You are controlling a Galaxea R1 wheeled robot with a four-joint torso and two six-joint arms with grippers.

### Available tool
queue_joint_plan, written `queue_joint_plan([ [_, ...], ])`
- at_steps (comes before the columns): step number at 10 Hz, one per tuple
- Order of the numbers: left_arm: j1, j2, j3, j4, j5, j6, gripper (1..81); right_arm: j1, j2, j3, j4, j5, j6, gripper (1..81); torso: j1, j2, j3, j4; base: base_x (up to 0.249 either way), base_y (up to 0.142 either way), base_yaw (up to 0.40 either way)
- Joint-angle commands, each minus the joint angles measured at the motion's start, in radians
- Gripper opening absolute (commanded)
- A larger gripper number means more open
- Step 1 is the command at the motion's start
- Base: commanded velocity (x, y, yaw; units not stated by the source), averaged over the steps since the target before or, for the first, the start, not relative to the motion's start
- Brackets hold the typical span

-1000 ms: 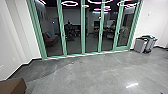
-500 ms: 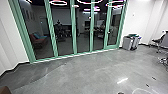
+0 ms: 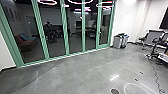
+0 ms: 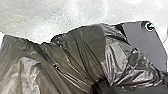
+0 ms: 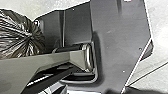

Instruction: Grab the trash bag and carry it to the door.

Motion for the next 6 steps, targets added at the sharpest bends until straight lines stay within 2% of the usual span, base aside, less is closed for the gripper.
queue_joint_plan([
  [1, -0.06, -0.007, -0.003, 0.0, 0.053, 0.005, 1.0, 0.041, -0.004, 0.005, -0.005, -0.065, -0.004, 81.1, 0.0, 0.0, 0.0, 0.0, 0.0, 0.0, -0.188],
  [6, -0.06, -0.01, -0.003, -0.003, 0.053, 0.006, 1.0, 0.041, -0.004, 0.005, -0.004, -0.065, -0.004, 81.1, 0.0, 0.0, 0.0, 0.0, 0.0, 0.0, -0.139],
])
